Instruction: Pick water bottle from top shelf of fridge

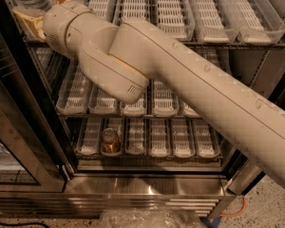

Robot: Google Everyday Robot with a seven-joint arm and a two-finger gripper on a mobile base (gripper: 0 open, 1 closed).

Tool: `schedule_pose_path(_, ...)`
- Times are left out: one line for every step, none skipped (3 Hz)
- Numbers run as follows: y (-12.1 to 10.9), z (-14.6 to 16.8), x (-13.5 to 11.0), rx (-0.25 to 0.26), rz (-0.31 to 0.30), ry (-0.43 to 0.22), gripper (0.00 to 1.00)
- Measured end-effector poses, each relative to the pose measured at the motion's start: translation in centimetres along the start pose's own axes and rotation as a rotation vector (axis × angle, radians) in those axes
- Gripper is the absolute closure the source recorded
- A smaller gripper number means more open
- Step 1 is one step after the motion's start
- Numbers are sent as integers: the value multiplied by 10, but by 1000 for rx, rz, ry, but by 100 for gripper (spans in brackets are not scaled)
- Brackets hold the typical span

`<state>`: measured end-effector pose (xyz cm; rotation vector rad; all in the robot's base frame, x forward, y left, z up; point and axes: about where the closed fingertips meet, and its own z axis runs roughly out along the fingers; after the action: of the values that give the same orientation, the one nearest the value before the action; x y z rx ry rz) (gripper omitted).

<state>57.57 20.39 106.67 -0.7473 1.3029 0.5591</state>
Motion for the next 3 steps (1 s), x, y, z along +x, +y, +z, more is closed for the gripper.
schedule_pose_path(0, 0, 0, 0, 0, 0, 100)
schedule_pose_path(1, -1, -2, -3, -12, -12, 100)
schedule_pose_path(-3, -8, -11, 4, -15, -61, 100)
